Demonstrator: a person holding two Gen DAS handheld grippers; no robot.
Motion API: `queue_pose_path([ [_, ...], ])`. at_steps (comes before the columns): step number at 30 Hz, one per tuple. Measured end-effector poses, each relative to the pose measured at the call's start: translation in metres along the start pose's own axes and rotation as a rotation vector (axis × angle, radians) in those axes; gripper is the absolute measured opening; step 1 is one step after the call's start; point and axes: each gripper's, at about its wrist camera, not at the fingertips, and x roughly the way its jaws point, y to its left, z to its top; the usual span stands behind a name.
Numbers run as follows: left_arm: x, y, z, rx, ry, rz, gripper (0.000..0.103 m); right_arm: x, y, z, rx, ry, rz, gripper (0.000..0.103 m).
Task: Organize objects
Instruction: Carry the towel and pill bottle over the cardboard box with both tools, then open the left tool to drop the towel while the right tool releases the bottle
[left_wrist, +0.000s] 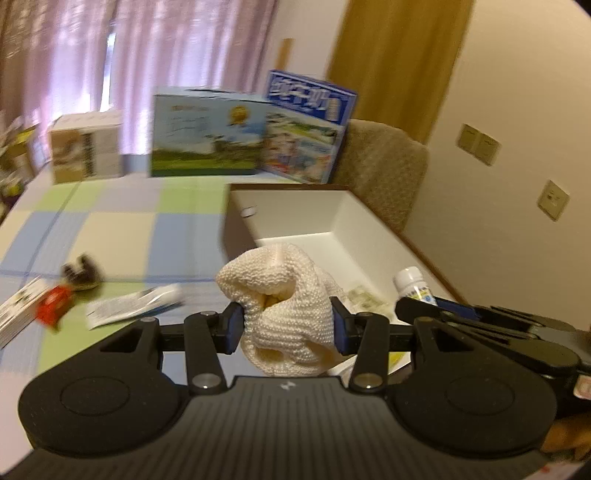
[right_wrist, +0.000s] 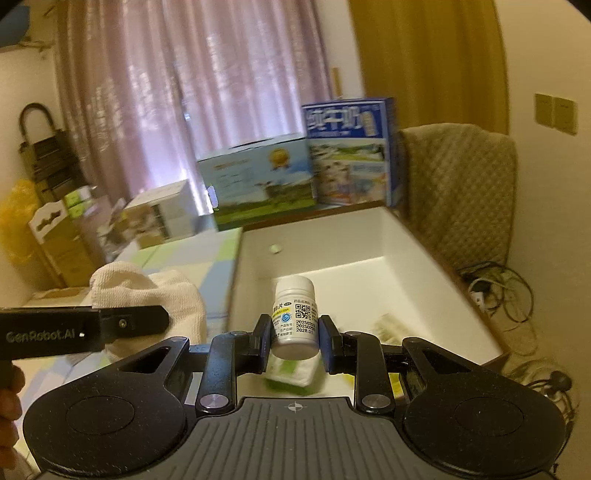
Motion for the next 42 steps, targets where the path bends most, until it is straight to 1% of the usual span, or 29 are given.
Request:
queue_pose_path([
  [3, 0.016, -0.022, 0.008, 0.032, 0.004, -0.021, 0.041, 0.008, -0.017, 0.006, 0.02, 0.025, -0.013, 0.024],
  [7, 0.043, -0.042, 0.014, 0.06, 0.034, -0.023, 0.041, 0.021, -0.033, 0.01, 0.018, 0.052, -0.012, 0.024],
  [12, 0.077, -0.056, 0.016, 0.075, 0.08, -0.022, 0.041, 0.044, -0.052, 0.013, 0.025, 0.092, 0.008, 0.024],
  [15, 0.099, -0.062, 0.017, 0.092, 0.106, -0.006, 0.041, 0.06, -0.063, 0.014, 0.029, 0.119, 0.016, 0.024],
  [18, 0.12, -0.062, 0.018, 0.096, 0.124, 0.016, 0.041, 0.079, -0.072, 0.016, 0.03, 0.143, 0.023, 0.024],
  [22, 0.15, -0.058, 0.024, 0.096, 0.159, 0.053, 0.042, 0.105, -0.078, 0.021, 0.012, 0.184, 0.008, 0.024],
  [25, 0.169, -0.053, 0.029, 0.091, 0.181, 0.069, 0.041, 0.124, -0.083, 0.025, 0.003, 0.216, 0.001, 0.024],
  [29, 0.191, -0.045, 0.039, 0.086, 0.208, 0.07, 0.042, 0.143, -0.088, 0.032, -0.002, 0.249, -0.005, 0.024],
  [36, 0.218, -0.038, 0.049, 0.105, 0.231, 0.097, 0.042, 0.172, -0.098, 0.043, 0.01, 0.298, -0.02, 0.024],
  [40, 0.229, -0.036, 0.052, 0.128, 0.232, 0.121, 0.043, 0.18, -0.101, 0.046, 0.035, 0.309, -0.016, 0.024],
  [42, 0.233, -0.037, 0.054, 0.139, 0.229, 0.13, 0.043, 0.181, -0.1, 0.049, 0.054, 0.296, -0.003, 0.024],
])
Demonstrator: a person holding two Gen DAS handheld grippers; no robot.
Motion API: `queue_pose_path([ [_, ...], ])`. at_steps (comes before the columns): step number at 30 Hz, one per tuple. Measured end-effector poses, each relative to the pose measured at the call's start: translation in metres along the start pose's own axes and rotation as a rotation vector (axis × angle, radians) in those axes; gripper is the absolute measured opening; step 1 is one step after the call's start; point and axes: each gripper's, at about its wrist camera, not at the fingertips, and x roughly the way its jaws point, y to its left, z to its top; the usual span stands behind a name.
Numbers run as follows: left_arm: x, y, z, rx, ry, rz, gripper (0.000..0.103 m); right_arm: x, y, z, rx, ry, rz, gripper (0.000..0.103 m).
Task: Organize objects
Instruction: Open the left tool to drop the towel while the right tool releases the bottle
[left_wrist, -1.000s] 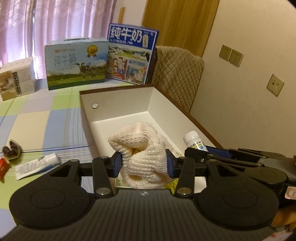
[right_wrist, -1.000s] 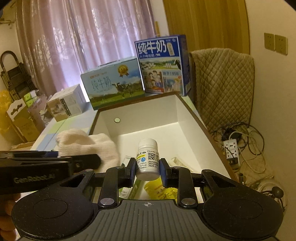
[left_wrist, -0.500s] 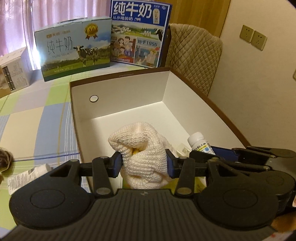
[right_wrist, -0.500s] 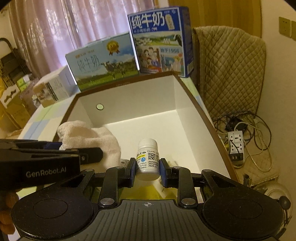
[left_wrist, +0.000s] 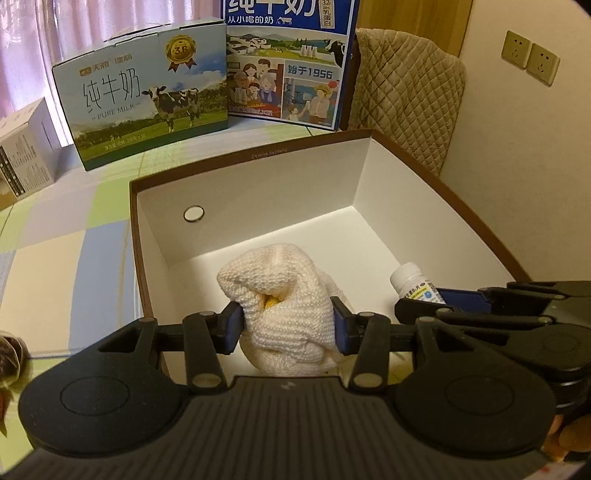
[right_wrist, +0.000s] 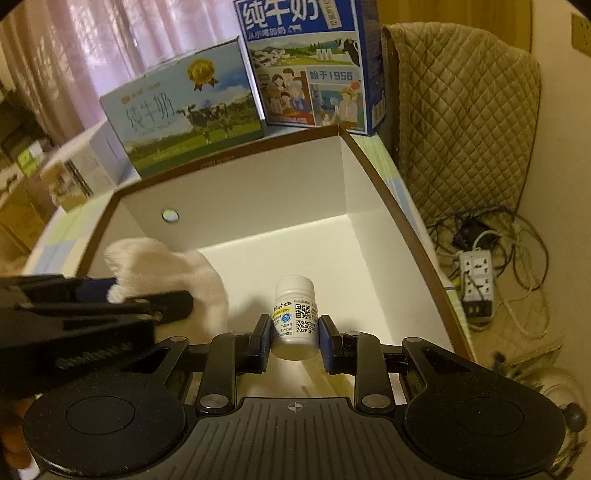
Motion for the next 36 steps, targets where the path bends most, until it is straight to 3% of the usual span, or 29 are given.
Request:
queue_pose_path([
  [6, 0.003, 0.001, 0.006, 0.014, -0.017, 0.009, 0.048, 0.001, 0.001, 0.006, 0.026, -0.024, 0.009, 0.024],
  [11, 0.001, 0.005, 0.008, 0.017, -0.028, 0.005, 0.062, 0.0, -0.005, 0.008, 0.076, -0.026, 0.016, 0.025],
  [22, -0.008, 0.008, 0.0, 0.012, -0.017, -0.023, 0.071, -0.016, -0.001, -0.001, 0.071, -0.031, 0.023, 0.026],
  [36, -0.052, 0.011, -0.023, 0.012, -0.04, -0.082, 0.074, -0.075, 0.004, -0.027, 0.132, -0.094, 0.055, 0.039],
])
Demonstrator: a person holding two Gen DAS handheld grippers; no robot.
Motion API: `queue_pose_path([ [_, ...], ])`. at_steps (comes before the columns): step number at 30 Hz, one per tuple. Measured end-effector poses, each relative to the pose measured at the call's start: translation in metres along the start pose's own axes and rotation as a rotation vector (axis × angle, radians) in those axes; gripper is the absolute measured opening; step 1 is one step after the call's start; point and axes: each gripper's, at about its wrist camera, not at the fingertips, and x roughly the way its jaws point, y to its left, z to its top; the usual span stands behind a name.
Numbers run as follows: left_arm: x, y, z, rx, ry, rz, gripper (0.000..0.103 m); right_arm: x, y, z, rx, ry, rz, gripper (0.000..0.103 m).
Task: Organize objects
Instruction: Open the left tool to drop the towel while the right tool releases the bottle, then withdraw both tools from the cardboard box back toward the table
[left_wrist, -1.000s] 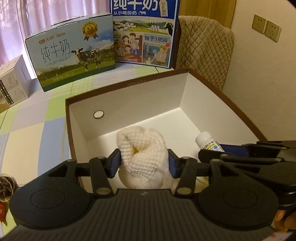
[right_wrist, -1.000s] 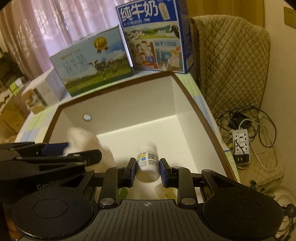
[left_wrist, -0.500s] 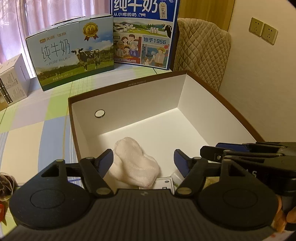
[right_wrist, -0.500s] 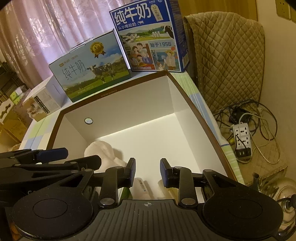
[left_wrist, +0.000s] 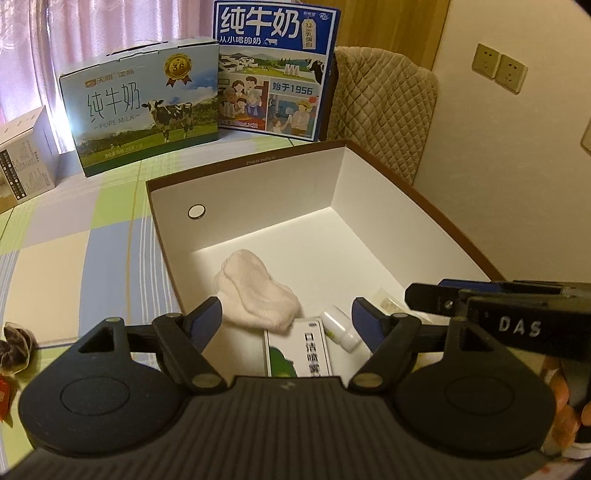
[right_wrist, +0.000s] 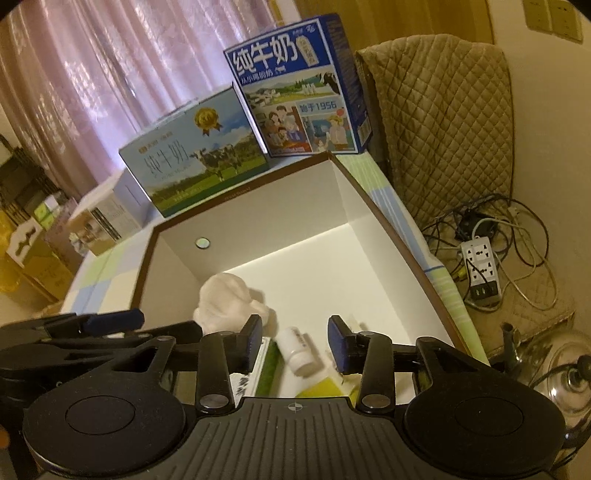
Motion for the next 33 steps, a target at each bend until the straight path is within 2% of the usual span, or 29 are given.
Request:
queue_pose_path([
  [9, -0.05, 0.001, -0.019, 0.001, -0.031, -0.043, 0.075, -0.051, 0.01, -0.018, 0.048, -0.043, -0.049, 0.059],
  [18, -0.105, 0.005, -0.038, -0.008, -0.086, -0.056, 0.082, -0.082, 0.043, -0.048, -0.03, -0.049, -0.078, 0.067],
  [24, -0.139, 0.016, -0.055, -0.032, -0.101, -0.046, 0.082, -0.101, 0.064, -0.066, -0.024, -0.086, -0.111, 0.073],
  [33, -0.177, 0.038, -0.091, -0.091, -0.1, -0.004, 0.085, -0.115, 0.088, -0.096, 0.028, -0.088, 0.03, 0.076],
])
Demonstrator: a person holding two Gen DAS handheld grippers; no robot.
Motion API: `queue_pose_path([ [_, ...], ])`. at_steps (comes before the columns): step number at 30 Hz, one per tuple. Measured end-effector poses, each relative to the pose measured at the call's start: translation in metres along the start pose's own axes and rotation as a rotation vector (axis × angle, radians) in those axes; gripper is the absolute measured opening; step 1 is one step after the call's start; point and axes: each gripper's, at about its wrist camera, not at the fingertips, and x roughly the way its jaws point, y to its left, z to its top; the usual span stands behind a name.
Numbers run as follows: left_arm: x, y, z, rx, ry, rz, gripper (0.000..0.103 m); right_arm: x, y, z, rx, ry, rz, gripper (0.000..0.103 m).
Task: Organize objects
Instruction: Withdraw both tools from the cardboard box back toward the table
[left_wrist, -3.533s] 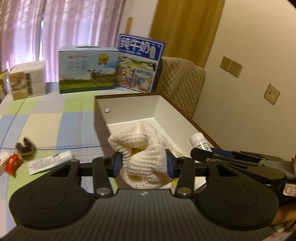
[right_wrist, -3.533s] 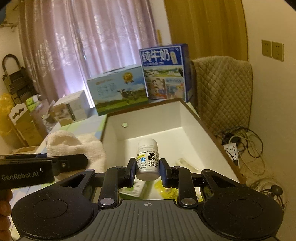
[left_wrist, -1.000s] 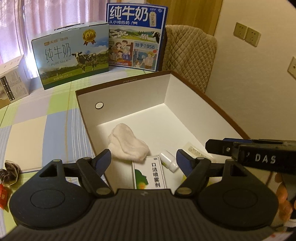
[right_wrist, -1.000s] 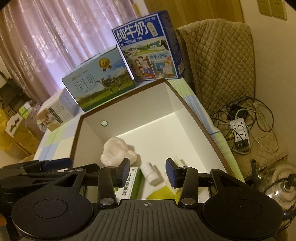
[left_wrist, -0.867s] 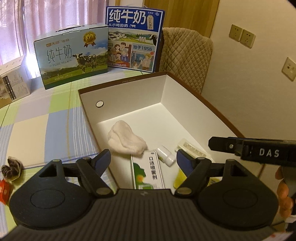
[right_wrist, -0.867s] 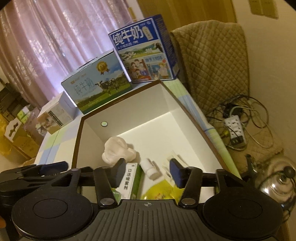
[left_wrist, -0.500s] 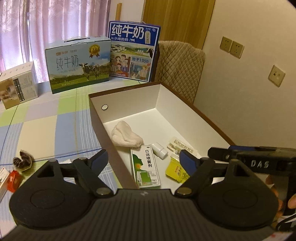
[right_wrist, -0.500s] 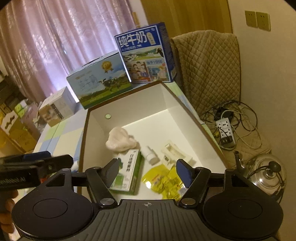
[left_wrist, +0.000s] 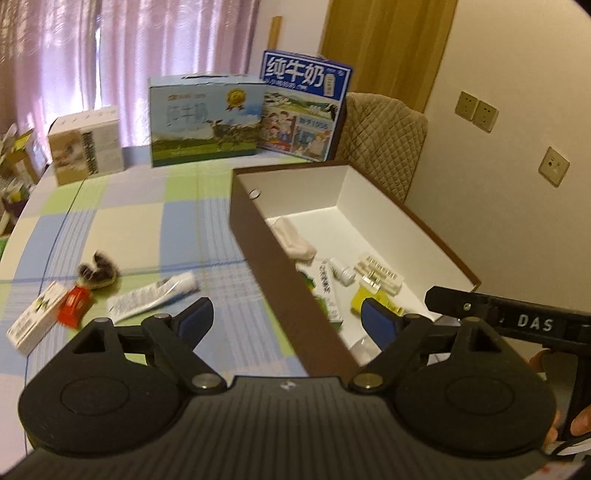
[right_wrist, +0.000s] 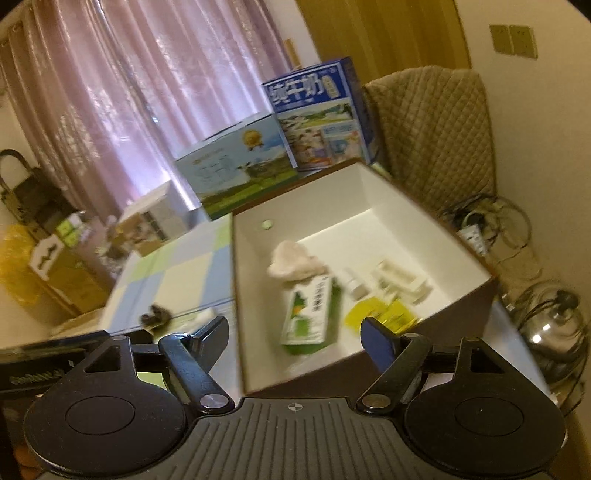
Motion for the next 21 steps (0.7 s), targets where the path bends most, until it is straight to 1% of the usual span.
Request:
queue_pose_path([
  [5, -0.015, 0.011, -0.018, -0.018, 0.003, 0.024, 0.087, -0.003, 0.02, -0.016, -0.065, 0.012, 0.035, 0.076],
  [8, -0.023, 0.021, -0.028, -0.053, 0.01, 0.038, 0.087, -0.001, 0.027, -0.026, -0.068, 0.017, 0.066, 0.076],
  [10, -0.026, 0.029, -0.035, -0.08, 0.02, 0.046, 0.087, 0.003, 0.034, -0.033, -0.066, 0.04, 0.09, 0.076],
  [14, -0.031, 0.042, -0.046, -0.091, 0.03, 0.086, 0.087, 0.012, 0.047, -0.042, -0.08, 0.065, 0.102, 0.076],
  [21, -0.038, 0.06, -0.062, -0.105, 0.035, 0.136, 0.088, 0.033, 0.063, -0.058, -0.121, 0.117, 0.09, 0.076],
])
